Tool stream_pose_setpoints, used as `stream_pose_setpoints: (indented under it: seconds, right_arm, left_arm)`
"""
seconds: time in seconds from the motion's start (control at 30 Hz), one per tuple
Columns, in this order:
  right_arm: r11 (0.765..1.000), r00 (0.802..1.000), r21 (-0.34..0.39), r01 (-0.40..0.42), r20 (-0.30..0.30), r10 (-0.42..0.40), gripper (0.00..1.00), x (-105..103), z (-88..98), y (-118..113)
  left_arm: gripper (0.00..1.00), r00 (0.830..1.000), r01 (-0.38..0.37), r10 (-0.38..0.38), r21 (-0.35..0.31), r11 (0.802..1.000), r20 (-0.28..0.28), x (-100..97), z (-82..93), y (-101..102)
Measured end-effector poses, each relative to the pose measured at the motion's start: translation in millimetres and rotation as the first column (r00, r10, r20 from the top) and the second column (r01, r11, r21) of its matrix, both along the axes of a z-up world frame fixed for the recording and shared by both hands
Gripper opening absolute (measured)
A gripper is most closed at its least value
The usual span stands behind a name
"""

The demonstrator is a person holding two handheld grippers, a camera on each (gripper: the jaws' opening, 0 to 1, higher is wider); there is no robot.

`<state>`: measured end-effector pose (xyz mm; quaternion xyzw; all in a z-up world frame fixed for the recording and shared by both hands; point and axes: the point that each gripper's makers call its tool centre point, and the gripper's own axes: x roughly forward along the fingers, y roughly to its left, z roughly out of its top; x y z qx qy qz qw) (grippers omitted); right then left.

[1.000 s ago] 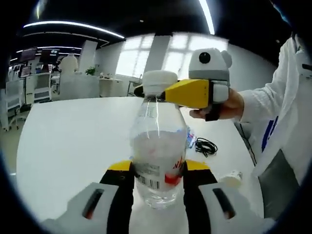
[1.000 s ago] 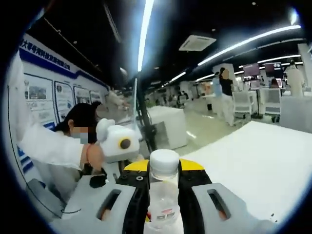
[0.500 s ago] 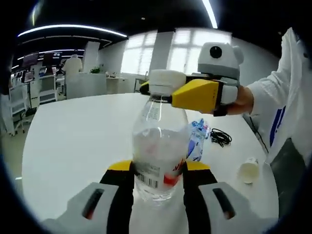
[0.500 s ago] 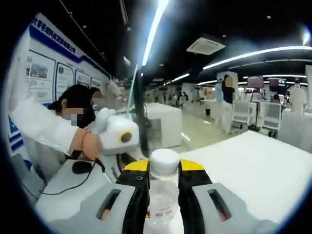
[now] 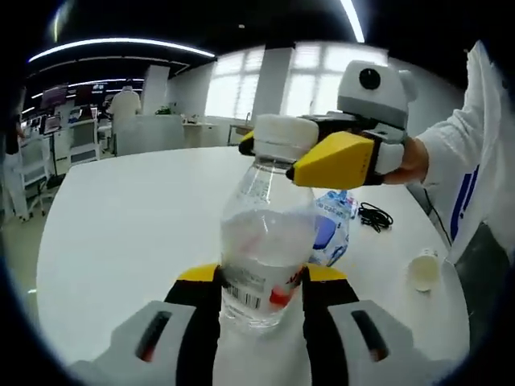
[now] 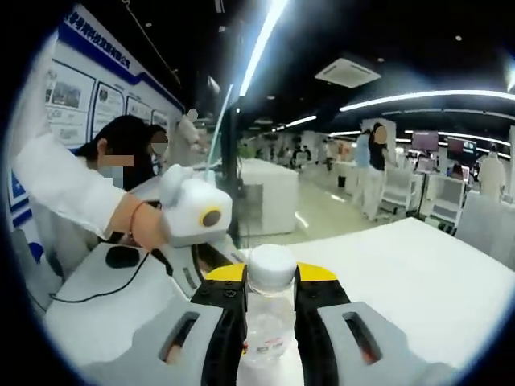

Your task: Arrange the tabletop items into an orderly group along one side of the table until the central work area is clear of visible clutter.

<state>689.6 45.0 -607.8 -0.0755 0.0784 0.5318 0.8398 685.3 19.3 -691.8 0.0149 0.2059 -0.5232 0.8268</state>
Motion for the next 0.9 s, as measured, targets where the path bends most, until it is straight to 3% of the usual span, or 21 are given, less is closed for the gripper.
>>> stream_pose_setpoints:
  seconds: [0.23,0.43,0.53,0.9]
  right_arm:
    - [0.999,1.000,-0.049,0.001,0.024,0.000,0.19,-1.5,-1.0,6.1]
    - [0.998,1.000,-0.057,0.014,-0.005,-0.014,0.20,-1.7,-1.6,6.5]
    - [0.997,1.000,-0.076,0.010,0.010,-0.010,0.20,-3.4,-2.5,6.0]
    - [0.998,1.000,-0.065,0.016,0.002,-0.016,0.25,-5.4,0.6,7.2]
  left_arm:
    - [0.40,1.000,-0.019,0.019,-0.009,1.000,-0.012,2.0,-1.2,4.1]
    - [0.41,0.998,-0.049,0.048,-0.034,0.998,-0.040,1.4,-1.8,5.8]
    - [0.42,0.998,-0.044,0.043,-0.040,0.998,-0.044,-0.1,-0.9,5.6]
    - [0.48,0.998,-0.041,0.040,-0.030,0.999,-0.056,-4.3,-0.2,4.7]
